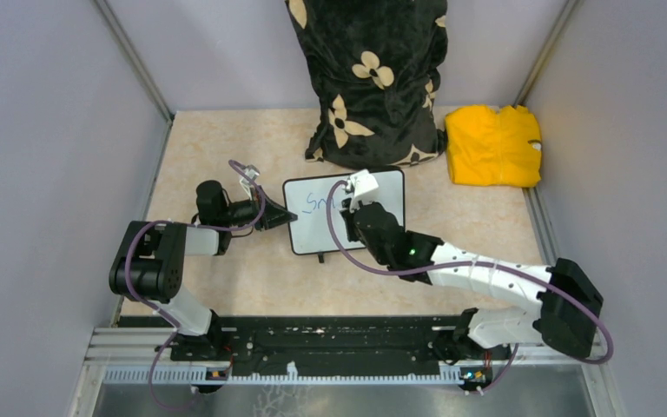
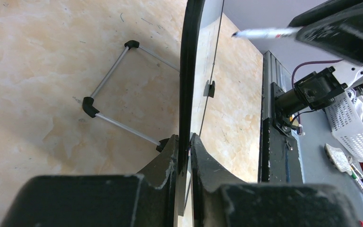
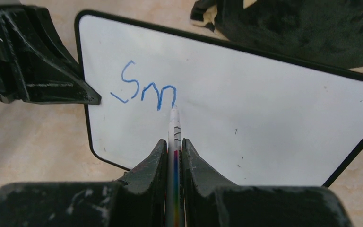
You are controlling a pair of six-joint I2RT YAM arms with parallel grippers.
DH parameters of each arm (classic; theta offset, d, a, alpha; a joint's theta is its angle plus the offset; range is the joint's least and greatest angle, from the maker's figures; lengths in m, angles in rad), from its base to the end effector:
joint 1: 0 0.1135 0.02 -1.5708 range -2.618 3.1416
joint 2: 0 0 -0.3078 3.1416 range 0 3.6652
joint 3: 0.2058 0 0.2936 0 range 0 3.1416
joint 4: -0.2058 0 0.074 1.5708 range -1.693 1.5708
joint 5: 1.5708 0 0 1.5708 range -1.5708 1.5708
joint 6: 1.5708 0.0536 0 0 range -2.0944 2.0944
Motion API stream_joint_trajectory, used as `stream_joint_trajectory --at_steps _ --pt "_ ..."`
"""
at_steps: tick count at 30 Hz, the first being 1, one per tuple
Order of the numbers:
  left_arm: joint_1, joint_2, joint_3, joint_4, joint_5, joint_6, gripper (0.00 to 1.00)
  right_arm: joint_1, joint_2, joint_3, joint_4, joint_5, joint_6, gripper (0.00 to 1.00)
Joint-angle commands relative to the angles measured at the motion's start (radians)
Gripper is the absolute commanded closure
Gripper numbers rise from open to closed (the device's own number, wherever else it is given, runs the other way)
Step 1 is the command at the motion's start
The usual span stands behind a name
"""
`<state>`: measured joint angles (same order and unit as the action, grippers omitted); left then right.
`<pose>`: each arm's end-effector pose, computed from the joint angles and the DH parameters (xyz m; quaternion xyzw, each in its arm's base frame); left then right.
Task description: Write a sentence on the whiteboard
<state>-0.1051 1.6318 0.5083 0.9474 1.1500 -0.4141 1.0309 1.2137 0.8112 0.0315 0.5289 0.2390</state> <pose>0.3047 -0.0813 0.1707 0.2461 0.6894 -0.5412 0.4139 0.1838 0.2541 0.3009 -0.1711 0.7920 0.1495 0.5667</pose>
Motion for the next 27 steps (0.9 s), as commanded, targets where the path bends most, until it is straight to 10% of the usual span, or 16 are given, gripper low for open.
stream_joint_trajectory --at_steps 1,27 --pt "-0.007 -0.008 0.01 -0.025 -0.013 0.038 1.0 -0.011 -0.106 0.004 0.067 0.025 0.008 1.0" --pt "-0.007 -0.009 0.013 -0.042 -0.016 0.052 1.0 -0.052 -0.074 -0.029 0.2 -0.078 0.022 1.0"
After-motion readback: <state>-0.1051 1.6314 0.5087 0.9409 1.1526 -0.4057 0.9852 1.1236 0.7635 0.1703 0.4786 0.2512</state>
